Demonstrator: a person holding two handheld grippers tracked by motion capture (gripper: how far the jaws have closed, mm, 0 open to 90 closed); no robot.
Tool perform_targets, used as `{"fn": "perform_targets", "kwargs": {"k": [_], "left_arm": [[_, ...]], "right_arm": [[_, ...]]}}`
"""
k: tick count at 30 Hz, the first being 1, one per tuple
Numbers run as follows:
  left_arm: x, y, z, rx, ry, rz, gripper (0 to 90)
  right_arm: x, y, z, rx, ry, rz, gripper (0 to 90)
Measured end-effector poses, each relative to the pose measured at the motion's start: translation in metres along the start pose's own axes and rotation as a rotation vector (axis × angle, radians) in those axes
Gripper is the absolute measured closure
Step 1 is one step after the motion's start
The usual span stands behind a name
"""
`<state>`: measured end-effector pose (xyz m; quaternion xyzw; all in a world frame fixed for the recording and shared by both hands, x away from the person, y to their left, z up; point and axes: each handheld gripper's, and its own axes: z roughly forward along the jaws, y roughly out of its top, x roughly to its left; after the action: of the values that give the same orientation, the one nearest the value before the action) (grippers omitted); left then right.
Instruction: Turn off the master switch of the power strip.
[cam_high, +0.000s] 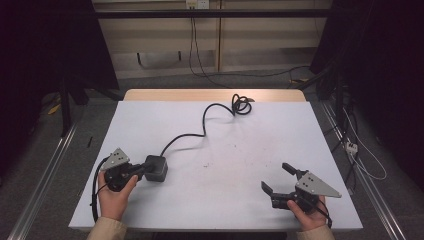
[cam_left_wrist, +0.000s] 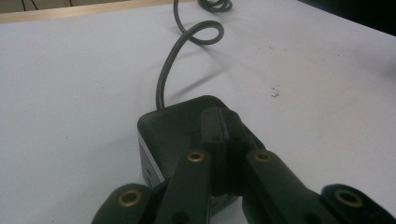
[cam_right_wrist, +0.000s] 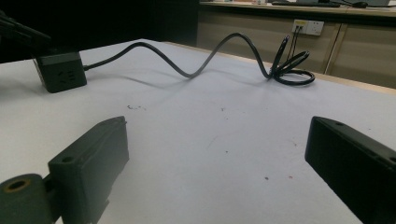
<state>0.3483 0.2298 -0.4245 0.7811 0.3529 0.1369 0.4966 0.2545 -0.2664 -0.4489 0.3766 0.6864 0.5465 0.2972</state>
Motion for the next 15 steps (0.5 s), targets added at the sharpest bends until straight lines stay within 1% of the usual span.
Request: {"fn": "perform_targets", "kwargs": {"k": [5,15], "left_arm": [[0.0011,-0.0001,-0.0007,-0.001,0.012,0.002,90.0],[0.0015,-0.0001,-0.0005,0.003,0.02,0.009,90.0]], "right_arm": [[0.0,0.0,0.0001,0.0,0.001,0.0,5.7],[0.0002,0.0002,0.0,-0.001,0.002,-0.002,5.7]]}}
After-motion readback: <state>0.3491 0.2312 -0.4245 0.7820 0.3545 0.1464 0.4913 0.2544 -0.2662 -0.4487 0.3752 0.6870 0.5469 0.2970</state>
